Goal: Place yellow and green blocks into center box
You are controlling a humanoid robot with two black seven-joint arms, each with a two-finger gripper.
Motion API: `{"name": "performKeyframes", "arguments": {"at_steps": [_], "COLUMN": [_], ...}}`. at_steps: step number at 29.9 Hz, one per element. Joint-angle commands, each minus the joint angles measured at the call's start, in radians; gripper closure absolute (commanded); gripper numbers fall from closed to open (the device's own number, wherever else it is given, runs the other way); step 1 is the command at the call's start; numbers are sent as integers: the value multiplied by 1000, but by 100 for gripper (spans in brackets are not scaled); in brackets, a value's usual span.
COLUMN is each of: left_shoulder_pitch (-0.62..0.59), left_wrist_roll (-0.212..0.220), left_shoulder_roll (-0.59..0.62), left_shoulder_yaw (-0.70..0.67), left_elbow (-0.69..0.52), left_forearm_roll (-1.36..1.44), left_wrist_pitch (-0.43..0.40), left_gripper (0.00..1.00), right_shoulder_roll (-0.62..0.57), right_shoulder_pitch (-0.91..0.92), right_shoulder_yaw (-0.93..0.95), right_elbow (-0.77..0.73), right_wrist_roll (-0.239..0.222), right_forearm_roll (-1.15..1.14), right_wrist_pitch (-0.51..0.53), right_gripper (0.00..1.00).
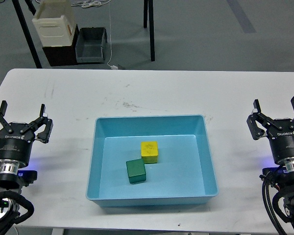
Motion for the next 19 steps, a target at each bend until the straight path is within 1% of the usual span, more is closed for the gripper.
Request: {"name": "performKeyframes", "arguments": {"at_steps": [1,5,12,19], "left_shoulder_pitch": [17,31,51,66], "left_wrist_roll": [0,0,0,0], "left_shoulder_roll": [-3,-3,-3,-3], "left_shoulder_yaw": [-1,2,3,8], "left_elbow": [-11,-19,-72,-77], "left_forearm_roll": [-7,-7,-7,-9], "left_wrist_pitch": [0,0,0,0], "left_gripper": [0,0,0,0], "right_shoulder_roll": [1,-1,-2,-1], "right_shoulder_pitch": [-12,-15,-37,-40], "right_shoulder_yaw": [-4,-16,-19,-18], "right_elbow": [-1,-1,-1,-2], "right_wrist_roll": [0,1,3,4], "right_forearm_roll": [52,49,49,49], "right_wrist_pitch": [20,25,48,60], "right_gripper": [0,0,0,0]}}
